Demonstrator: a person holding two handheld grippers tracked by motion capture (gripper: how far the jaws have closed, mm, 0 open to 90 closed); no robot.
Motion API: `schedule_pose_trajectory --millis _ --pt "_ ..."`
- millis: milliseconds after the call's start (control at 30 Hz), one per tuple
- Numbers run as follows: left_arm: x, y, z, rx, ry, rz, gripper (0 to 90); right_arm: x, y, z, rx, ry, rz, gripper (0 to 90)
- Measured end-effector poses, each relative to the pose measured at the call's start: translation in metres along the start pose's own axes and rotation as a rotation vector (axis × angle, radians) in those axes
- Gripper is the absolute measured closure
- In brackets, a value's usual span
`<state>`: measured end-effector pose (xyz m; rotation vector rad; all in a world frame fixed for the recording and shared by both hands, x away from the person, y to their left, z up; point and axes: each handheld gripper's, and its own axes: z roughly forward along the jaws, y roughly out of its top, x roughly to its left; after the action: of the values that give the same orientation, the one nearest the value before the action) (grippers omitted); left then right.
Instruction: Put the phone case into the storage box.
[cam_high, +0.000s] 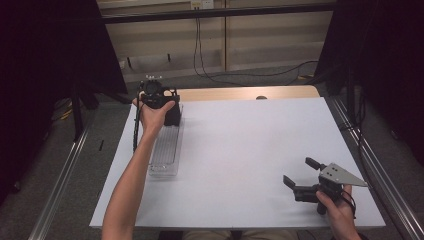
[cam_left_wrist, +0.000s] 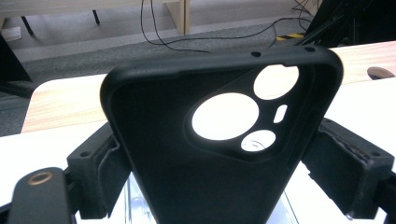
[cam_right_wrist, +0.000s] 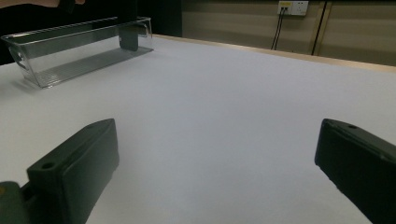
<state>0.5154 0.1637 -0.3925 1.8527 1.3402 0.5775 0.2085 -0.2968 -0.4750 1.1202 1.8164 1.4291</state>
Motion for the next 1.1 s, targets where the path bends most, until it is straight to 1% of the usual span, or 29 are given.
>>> schedule_pose_trajectory --millis 33,67,133,167,200,267,300,333,433,467,500,567,633,700,733,767,833,867,900,933,967,1000,1033,1100 --pt "0.001 0.000 -0.002 0.016 -0.004 0.022 13.5 0.000 0.000 0.000 0.001 -0.001 0.001 0.0" --pt "-0.001 -0.001 -0.002 -0.004 -0.002 -0.009 13.5 0.000 0.000 0.001 -0.002 -0.004 0.000 0.0" --pt "0.001 0.000 -0.005 0.030 0.000 0.031 13.6 0.000 0.000 0.001 0.001 -0.001 -0.005 0.0" --pt "0.001 0.000 -0.006 0.035 -0.003 0.037 13.5 0.000 0.000 0.001 0.001 -0.001 -0.006 0.0" --pt "-0.001 -0.001 -0.005 0.015 -0.001 0.007 13.6 0.000 0.000 0.001 0.001 -0.001 -0.006 0.0" --pt "0.000 -0.001 -0.006 0.034 0.003 0.038 13.7 0.000 0.000 0.001 0.003 -0.001 -0.005 0.0" --pt "-0.001 -0.001 -0.006 0.024 0.010 0.029 13.7 0.000 0.000 0.001 0.002 -0.002 -0.005 0.0" --pt "0.000 -0.001 -0.005 0.018 0.012 0.032 13.7 0.000 0.000 0.001 0.003 -0.001 -0.005 0.0" --pt "0.003 0.001 -0.005 0.004 0.005 0.030 13.9 0.000 0.000 0.001 0.000 -0.005 0.001 0.0" --pt "0.003 0.001 -0.004 -0.007 0.011 0.016 13.9 0.000 0.000 0.001 0.001 -0.007 -0.001 0.0" --pt "0.004 0.002 -0.004 -0.006 0.016 0.018 13.9 0.000 0.000 0.001 0.000 -0.007 -0.001 0.0" --pt "0.006 0.002 -0.002 -0.024 0.011 0.002 13.9 0.000 0.000 0.001 -0.001 -0.007 0.001 0.0" --pt "0.008 0.002 0.000 -0.023 0.018 0.012 13.9 0.000 0.000 0.001 -0.001 -0.006 0.001 0.0" --pt "0.008 0.002 0.003 -0.046 0.023 -0.008 13.9 0.000 0.000 0.001 0.000 -0.005 0.001 0.0" --pt "0.009 0.002 0.003 -0.041 0.025 0.004 13.9 0.000 0.000 0.001 0.000 -0.005 0.001 0.0" --pt "0.008 0.003 0.004 -0.045 0.028 -0.002 13.9 0.000 0.000 0.001 -0.002 -0.005 0.000 0.0" --pt "0.007 0.003 0.007 -0.051 0.025 0.000 13.9 0.000 0.000 0.001 -0.001 -0.005 0.000 0.0" --pt "0.007 0.003 0.008 -0.053 0.028 0.009 13.9 -0.001 0.000 0.001 -0.001 -0.005 0.000 0.0" --pt "0.005 0.003 0.009 -0.054 0.035 0.003 13.9 -0.001 0.000 0.001 -0.002 -0.005 0.001 0.0" --pt "0.004 0.003 0.011 -0.066 0.035 -0.003 13.9 -0.001 0.000 0.001 -0.002 -0.006 0.001 0.0" --pt "0.004 0.003 0.011 -0.049 0.035 0.012 13.9 -0.001 0.000 0.001 -0.001 -0.007 0.003 0.0" --pt "0.003 0.003 0.012 -0.061 0.039 0.012 13.9 -0.001 0.000 0.001 -0.001 -0.009 0.002 0.0" --pt "0.002 0.003 0.013 -0.069 0.035 0.005 13.9 -0.001 0.000 0.001 -0.001 -0.008 0.002 0.0" --pt "0.000 0.004 0.014 -0.072 0.041 0.009 13.8 -0.001 0.000 0.001 0.000 -0.008 0.001 0.0"
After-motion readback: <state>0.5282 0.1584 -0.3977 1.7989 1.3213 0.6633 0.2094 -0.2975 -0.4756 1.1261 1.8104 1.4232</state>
